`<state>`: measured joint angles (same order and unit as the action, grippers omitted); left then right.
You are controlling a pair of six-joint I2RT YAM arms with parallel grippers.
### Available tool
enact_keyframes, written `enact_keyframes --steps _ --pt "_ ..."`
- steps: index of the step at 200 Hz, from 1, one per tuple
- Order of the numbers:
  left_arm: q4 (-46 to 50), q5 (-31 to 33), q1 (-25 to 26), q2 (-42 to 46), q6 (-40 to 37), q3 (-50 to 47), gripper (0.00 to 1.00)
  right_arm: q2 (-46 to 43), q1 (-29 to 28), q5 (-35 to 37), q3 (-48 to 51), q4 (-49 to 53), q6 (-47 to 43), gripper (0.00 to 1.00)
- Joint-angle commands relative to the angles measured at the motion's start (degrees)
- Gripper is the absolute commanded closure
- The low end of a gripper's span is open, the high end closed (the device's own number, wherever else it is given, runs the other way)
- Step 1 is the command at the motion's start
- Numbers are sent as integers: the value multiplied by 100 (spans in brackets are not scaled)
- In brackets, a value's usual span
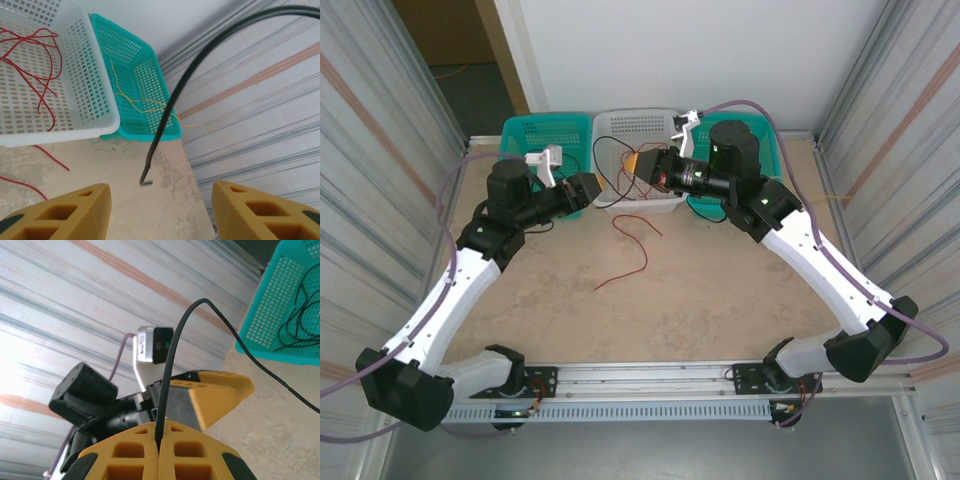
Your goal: Untangle the cables
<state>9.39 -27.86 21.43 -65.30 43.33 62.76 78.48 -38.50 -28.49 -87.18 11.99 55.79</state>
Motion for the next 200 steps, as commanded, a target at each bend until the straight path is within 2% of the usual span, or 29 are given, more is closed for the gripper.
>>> enact_keyframes --steps 1,54,119,178,189,200 --pt "-446 -207 48 -14 132 -72 47 -165 20 -255 114 -425 299 100" --pt "-944 -414 46 63 294 -297 53 -149 25 -332 219 -929 650 100" --pt "-1242 -319 47 208 417 -537 79 -104 38 -350 249 -979 724 100" --pt "-834 48 47 270 128 -415 97 -117 79 -368 323 -944 755 100" --pt "-818 89 45 268 115 -422 96 -119 93 -393 337 -951 774 100" --pt "-917 12 48 248 144 -453 88 -117 88 -402 342 -953 779 100"
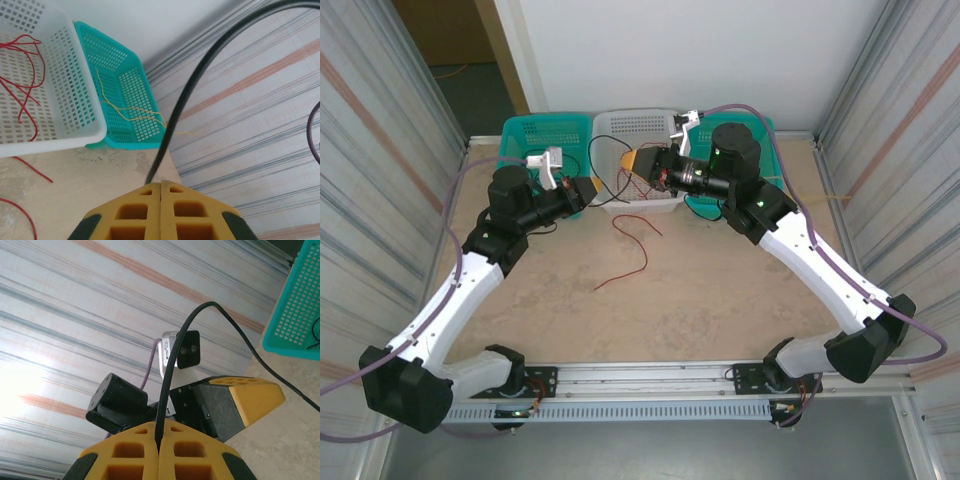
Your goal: Untangle the cables
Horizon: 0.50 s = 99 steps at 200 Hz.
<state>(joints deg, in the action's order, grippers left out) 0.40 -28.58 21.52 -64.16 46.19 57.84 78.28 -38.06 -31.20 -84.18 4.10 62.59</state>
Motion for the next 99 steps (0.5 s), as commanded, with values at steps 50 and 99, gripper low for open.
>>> enact_keyframes --steps 50,99 --pt "-133 -77 41 1 -65 10 59 -74 40 -153 70 -196 128 100" --pt "-214 -8 38 -91 -66 5 69 -27 2 -224 95 -313 211 100"
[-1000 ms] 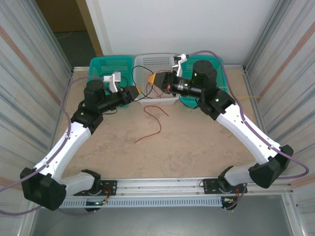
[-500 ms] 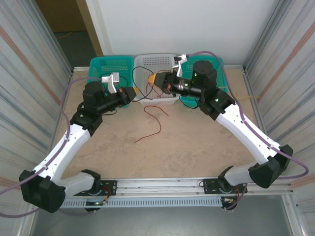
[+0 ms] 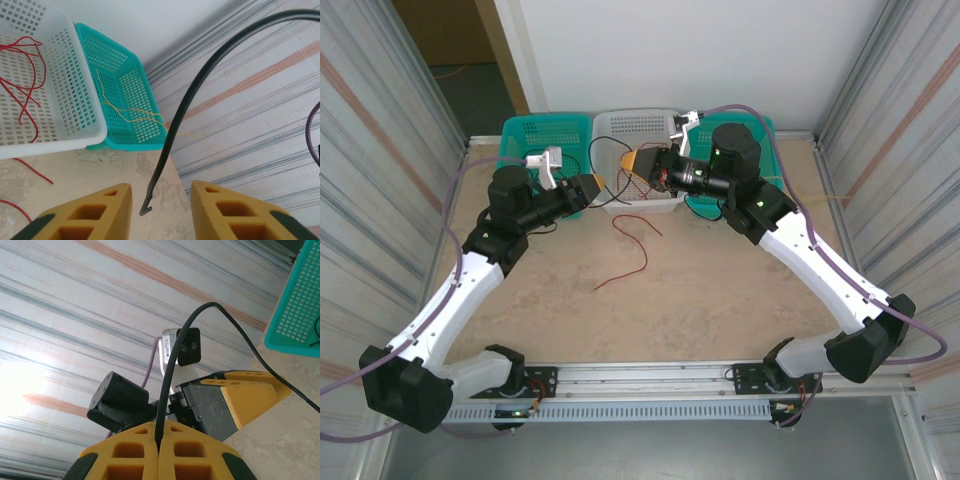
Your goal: Untangle the cables
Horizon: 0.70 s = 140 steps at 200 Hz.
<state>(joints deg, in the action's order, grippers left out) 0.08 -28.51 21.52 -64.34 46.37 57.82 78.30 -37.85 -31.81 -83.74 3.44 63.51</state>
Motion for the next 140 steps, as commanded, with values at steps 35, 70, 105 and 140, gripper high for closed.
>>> enact_keyframes --steps 35,70,105,140 --pt "-184 -5 37 -192 -71 80 78 33 -105 -162 60 -256 126 100" --pt "-20 116 37 -155 -195 154 88 46 -127 -142 60 -161 61 100" --pt "946 610 2 -36 -636 470 100 91 -126 114 -293 951 -630 100" --pt "2055 1147 -129 176 -1152 756 100 286 -66 670 -1029 2838 -1811 100"
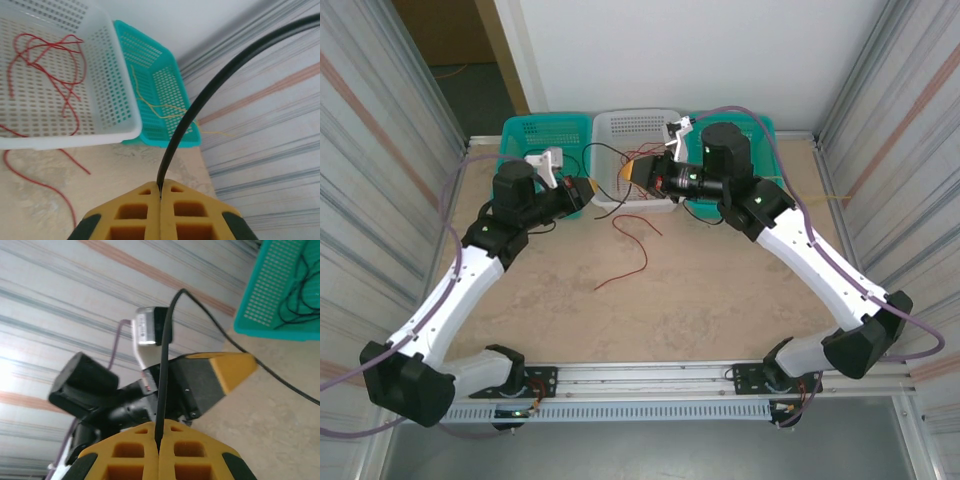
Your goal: Untangle the cables
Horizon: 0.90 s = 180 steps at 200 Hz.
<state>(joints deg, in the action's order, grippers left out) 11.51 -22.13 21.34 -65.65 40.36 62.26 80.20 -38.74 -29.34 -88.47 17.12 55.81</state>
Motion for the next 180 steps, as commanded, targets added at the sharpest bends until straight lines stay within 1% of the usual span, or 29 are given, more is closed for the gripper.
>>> enact_keyframes --steps 1,19,55,75,123,127,131,144,159,170,180 --pt "931 517 -121 311 -566 317 100 102 24 440 -575 1518 -1070 100" --pt "1187 594 -203 464 -729 348 100 204 35 712 -789 2134 -1434 100" --pt "1544 789 -223 690 -1076 418 100 270 5 1255 -900 2769 -1977 100" --pt "1532 771 -226 828 -1171 451 100 363 -49 1510 -863 2984 -2206 100" --pt "1593 952 -210 981 -1380 636 100 886 -685 2277 -830 3045 -2520 100" --pt "1591 1012 -209 996 -1400 648 100 926 -722 2325 -830 3024 -2517 97" --pt "1605 1060 -209 1000 -1416 653 100 968 -743 2361 -838 3018 -2515 91" --pt "1707 1228 -203 1030 -1462 712 100 1050 -795 2511 -878 3002 -2514 69" --pt "1949 1520 -209 978 -1496 850 100 1024 -786 2776 -862 3001 -2497 50" --pt "2215 1803 -216 912 -1511 1031 100 948 -737 2895 -797 2976 -2488 42" --pt "2441 2003 -262 834 -1506 1207 100 868 -664 2909 -703 2969 -2472 39"
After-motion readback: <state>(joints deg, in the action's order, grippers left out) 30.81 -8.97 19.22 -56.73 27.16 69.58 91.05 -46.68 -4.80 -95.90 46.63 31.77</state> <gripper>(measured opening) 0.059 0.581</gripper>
